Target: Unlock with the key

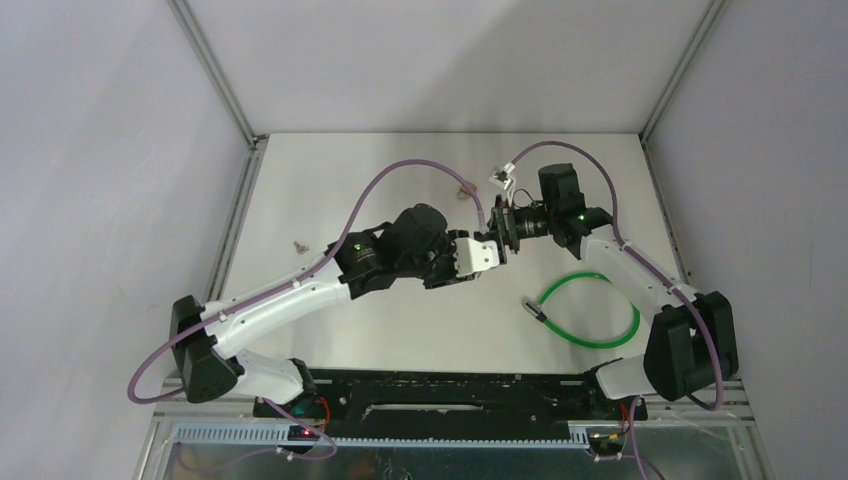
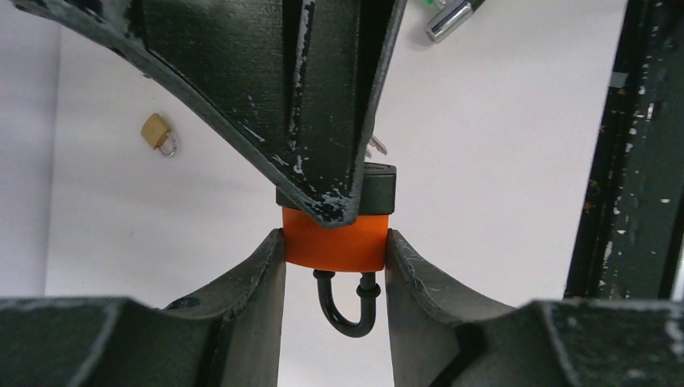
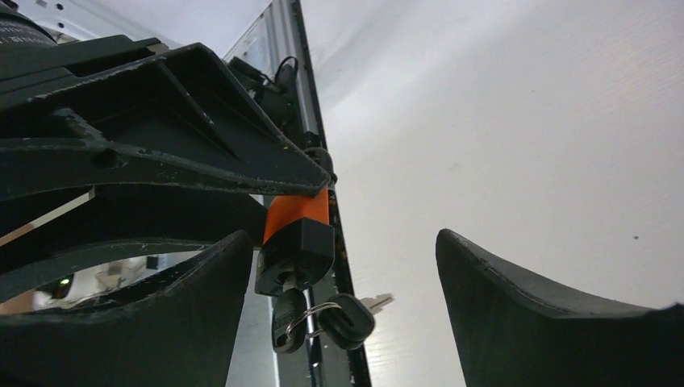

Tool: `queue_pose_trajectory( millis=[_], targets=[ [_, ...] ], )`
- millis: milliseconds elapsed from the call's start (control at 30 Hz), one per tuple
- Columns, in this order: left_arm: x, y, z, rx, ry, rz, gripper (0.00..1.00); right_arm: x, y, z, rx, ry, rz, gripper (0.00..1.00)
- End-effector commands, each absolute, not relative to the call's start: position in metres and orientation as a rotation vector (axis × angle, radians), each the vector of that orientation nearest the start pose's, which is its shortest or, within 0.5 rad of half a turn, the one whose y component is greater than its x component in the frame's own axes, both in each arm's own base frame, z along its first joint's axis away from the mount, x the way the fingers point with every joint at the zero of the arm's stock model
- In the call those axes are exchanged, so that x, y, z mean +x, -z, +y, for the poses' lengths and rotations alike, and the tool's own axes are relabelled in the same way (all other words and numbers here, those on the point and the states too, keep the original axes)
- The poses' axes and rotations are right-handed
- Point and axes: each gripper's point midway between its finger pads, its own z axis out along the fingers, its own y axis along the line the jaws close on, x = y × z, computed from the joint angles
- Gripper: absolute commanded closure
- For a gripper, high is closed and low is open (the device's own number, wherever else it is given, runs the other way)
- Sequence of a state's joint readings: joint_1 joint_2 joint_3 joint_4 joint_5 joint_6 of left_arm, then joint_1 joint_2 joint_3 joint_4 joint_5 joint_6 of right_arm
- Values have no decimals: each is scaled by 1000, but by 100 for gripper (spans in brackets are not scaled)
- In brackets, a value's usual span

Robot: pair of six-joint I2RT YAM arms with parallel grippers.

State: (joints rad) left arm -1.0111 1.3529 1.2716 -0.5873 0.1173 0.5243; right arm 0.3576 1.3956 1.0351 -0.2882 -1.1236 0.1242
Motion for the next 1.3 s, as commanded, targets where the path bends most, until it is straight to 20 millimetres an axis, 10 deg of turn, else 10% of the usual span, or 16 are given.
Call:
queue_pose_trajectory(
  millis=[0, 400, 833, 1067, 1267],
  targets=[
    [221, -242, -331, 1554, 280, 1519, 100, 236, -236, 267, -927, -1609, 1909, 17],
    [230, -234, -334, 1568, 148, 1519, 100, 227, -237, 277, -965, -1734, 1884, 45],
    [236, -237, -333, 1561, 99, 1522, 100, 230, -234, 273, -961, -1716, 1886, 100],
    [224, -242, -322, 1593, 133, 1476, 17, 228, -240, 259, -1013, -1644, 1814, 100],
    [211, -238, -312, 1635, 310, 1480, 2, 218, -248, 245, -1055, -1626, 1752, 100]
  ],
)
